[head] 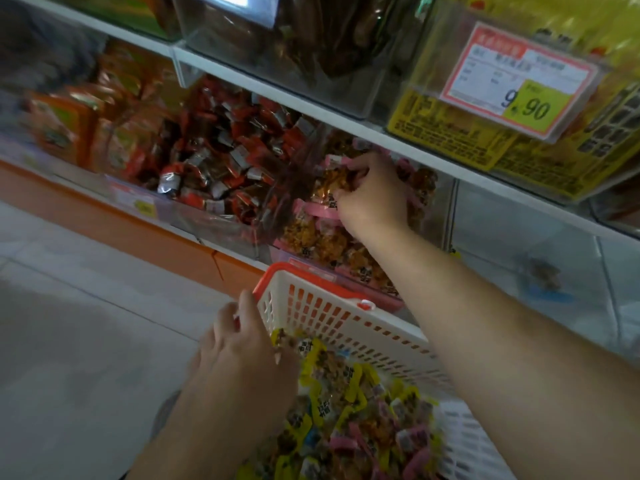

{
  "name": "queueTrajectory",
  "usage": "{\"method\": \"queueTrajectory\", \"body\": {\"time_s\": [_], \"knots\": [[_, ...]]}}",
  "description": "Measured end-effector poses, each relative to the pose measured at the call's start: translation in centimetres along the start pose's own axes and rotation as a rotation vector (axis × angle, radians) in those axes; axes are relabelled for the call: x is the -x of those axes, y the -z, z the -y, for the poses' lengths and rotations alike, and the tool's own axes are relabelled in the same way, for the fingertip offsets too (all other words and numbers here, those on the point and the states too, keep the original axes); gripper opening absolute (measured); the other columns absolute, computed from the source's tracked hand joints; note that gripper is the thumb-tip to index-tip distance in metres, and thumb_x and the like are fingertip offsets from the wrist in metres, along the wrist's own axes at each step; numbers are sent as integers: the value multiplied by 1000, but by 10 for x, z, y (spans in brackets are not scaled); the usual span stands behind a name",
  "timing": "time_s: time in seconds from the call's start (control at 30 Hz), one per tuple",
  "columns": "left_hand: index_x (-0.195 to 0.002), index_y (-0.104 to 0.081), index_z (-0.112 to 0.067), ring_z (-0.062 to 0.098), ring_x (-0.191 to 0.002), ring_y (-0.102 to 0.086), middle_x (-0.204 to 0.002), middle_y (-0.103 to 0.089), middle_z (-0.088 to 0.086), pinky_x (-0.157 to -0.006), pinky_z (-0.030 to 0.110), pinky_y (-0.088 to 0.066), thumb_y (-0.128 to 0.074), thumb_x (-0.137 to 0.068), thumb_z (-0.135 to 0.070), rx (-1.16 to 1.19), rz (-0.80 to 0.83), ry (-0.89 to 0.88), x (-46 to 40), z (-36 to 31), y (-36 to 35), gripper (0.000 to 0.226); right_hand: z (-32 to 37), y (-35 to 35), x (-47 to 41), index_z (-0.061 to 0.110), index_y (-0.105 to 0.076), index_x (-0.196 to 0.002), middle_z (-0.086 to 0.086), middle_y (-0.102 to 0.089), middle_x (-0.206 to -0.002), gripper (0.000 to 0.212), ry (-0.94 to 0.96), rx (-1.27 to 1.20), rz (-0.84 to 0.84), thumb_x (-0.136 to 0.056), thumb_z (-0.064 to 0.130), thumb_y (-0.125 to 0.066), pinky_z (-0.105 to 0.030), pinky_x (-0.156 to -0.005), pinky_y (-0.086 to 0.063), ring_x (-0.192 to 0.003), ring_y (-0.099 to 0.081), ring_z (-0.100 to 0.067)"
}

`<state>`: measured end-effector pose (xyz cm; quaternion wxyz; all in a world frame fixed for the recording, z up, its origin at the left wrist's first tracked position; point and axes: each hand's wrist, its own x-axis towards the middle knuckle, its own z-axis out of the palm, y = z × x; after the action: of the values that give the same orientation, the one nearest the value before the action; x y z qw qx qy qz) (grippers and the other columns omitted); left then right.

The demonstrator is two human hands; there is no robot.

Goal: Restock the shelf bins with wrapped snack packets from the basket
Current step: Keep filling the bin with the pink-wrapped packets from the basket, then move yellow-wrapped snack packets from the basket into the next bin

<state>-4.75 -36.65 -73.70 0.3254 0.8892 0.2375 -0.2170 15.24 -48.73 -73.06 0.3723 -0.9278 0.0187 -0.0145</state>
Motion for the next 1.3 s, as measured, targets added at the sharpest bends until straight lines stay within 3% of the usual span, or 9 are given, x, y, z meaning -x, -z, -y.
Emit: {"method": "queueTrajectory", "body": {"time_s": [0.23,0.37,0.53,0.63,0.77,0.93,1.03,1.13,1.3], "knots": [[-161,11,-24,28,-149,-25,-163,-19,-1,-121,43,-30,-48,-100,-50,-49,22,-17,-3,-2,5,88,-13,-40,-34,33,-61,-124,-4,-63,-129,34,78,155,-15,-94,28,-77,-40,-94,-57,-125,-57,-28],[-160,10,-25,29,-148,-26,-162,-21,0,-121,45,-30,-49,-100,-48,-54,22,-17,-3,-2,4,87,-13,-40,-31,33,-60,-138,-12,-44,-154,42,94,335,-22,-98,35,-73,-49,-115,-41,-146,-36,-39],[-160,2,-23,32,-146,-30,-159,-27,5,-116,48,-35,-51,-100,-42,-59,14,-23,-9,0,8,82,-3,-20,-12,30,-61,-133,-10,-50,-145,35,198,281,-70,-99,38,-66,-50,-116,-42,-140,-43,-35],[-148,-21,-23,35,-134,-42,-145,-41,9,-103,49,-43,-55,-97,-35,-65,-1,-39,-12,0,11,62,-3,10,36,20,-62,-120,-3,-56,-123,23,341,163,-120,-97,20,-65,-31,-99,-50,-115,-57,-20],[-137,-35,-20,39,-122,-51,-133,-50,12,-93,49,-48,-58,-92,-36,-91,-29,-59,-13,3,14,54,-34,35,131,19,-57,-106,6,-55,-100,11,351,116,142,-99,10,-60,-8,-70,-43,-86,-54,1],[-132,-38,-17,40,-116,-52,-127,-52,14,-86,50,-49,-59,-90,-35,-115,-47,-43,-7,2,10,50,-117,11,223,27,-55,-99,8,-55,-92,6,-71,465,830,-105,26,-55,-36,-69,-49,-82,-58,-10],[-130,-38,-17,38,-118,-51,-126,-53,14,-92,56,-52,-60,-91,-32,-107,-53,-52,-5,2,8,48,-150,-1,258,22,-51,-145,1,-58,-144,51,-64,697,1071,-103,51,-56,-38,-78,-56,-109,-66,-25],[-134,-37,-19,36,-118,-50,-127,-52,13,-93,54,-50,-62,-92,-32,-96,-55,-53,-4,2,6,51,-158,-14,272,29,-8,-170,-4,-18,-175,86,-70,758,1093,-105,40,-63,-45,-83,-61,-129,-60,-34],[-138,-35,-22,36,-119,-52,-129,-52,13,-97,54,-50,-65,-91,-33,-75,-45,-42,-4,2,3,57,-175,-20,278,37,-13,-164,-12,-28,-166,80,-140,678,945,-103,48,-64,-42,-77,-58,-120,-64,-35]]}}
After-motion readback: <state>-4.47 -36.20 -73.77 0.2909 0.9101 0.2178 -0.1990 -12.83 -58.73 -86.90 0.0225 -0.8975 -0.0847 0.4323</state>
